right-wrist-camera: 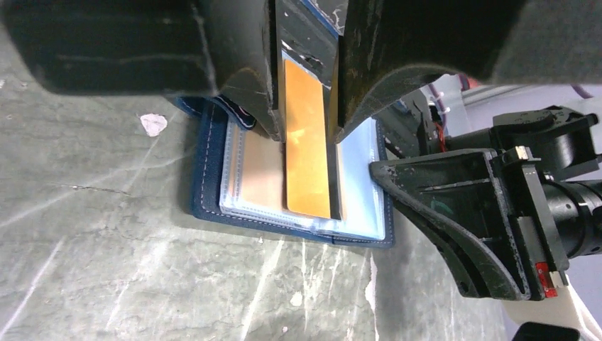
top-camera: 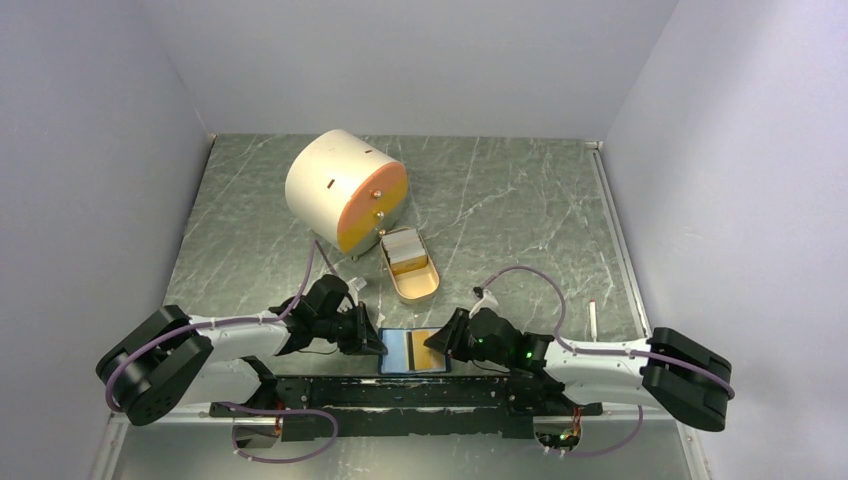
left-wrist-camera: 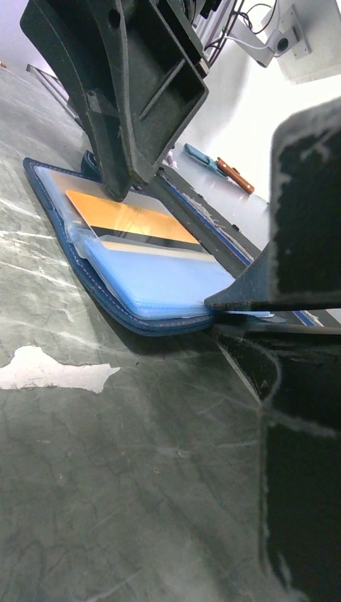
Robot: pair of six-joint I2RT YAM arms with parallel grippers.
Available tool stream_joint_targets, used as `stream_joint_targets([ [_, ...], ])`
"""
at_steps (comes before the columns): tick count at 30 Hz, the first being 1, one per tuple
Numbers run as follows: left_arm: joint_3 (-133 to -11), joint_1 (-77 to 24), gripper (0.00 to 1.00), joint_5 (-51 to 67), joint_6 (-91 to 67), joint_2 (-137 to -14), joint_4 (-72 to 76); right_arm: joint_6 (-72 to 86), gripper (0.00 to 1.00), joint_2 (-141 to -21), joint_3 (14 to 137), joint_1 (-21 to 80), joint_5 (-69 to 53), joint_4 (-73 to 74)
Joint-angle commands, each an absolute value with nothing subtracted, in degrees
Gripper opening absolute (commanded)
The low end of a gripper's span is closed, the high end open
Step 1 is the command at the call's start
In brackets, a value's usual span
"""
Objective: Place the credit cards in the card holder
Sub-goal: Insert the credit card into the card holder.
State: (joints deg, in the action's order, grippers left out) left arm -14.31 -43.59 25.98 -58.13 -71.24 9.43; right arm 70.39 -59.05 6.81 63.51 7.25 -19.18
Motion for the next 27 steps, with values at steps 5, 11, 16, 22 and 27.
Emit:
stream_joint_targets([
  [5, -13.72, -43.49, 0.12, 26.71, -58.56, -70.2, 9.95, 68.95, 0.23, -61.58, 7.44, 63.98, 7.73, -18.82],
  [11, -13.58, -43.54, 0.16, 26.99, -58.79, -69.62, 10.38, 68.22, 0.16, -66.08, 8.69, 64.57, 6.33, -22.99],
  [16, -13.19, -43.65, 0.17, 27.41, -59.18, -69.49, 11.48, 68.29, 0.12, -69.41, 9.9, 65.07, 4.33, -26.27],
  [22, -13.1, -43.72, 0.18, 27.96, -59.49, -69.41, 12.35, 69.57, 0.14, -73.12, 10.71, 66.8, 3.83, -30.19],
  [27, -12.94, -43.79, 0.22, 29.57, -60.38, -68.74, 14.01, 69.06, 0.18, -75.17, 11.13, 67.35, 3.74, -33.19],
])
